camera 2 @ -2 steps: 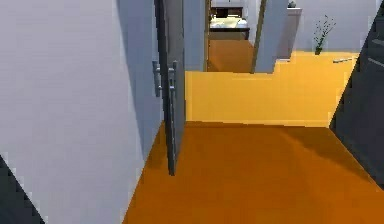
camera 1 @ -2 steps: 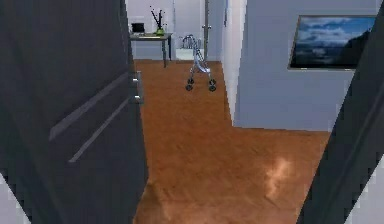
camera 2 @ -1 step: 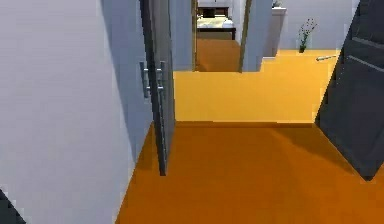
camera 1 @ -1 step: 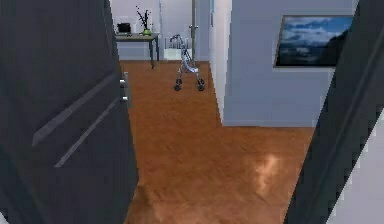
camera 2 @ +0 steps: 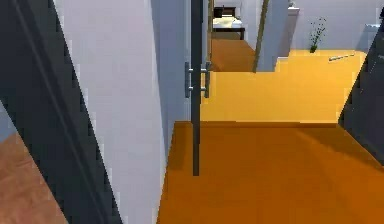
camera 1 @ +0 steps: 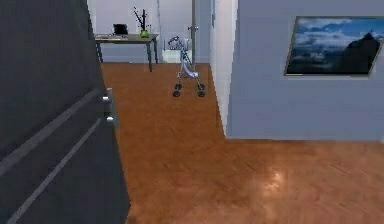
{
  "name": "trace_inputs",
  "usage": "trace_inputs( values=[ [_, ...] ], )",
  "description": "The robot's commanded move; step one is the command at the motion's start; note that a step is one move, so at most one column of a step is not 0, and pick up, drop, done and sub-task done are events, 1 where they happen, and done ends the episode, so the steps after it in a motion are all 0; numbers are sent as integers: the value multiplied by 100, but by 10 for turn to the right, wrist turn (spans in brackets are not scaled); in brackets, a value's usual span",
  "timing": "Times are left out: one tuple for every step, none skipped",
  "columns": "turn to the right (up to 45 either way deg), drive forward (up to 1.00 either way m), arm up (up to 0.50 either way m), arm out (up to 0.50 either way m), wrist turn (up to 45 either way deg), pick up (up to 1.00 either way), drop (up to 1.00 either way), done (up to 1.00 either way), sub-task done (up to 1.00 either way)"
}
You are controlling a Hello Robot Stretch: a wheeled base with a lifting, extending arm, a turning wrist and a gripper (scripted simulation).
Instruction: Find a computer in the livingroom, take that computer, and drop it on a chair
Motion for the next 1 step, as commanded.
trace_inputs(
  values=[
    [0, 100, 0, 0, 0, 0, 0, 0, 0]
  ],
)
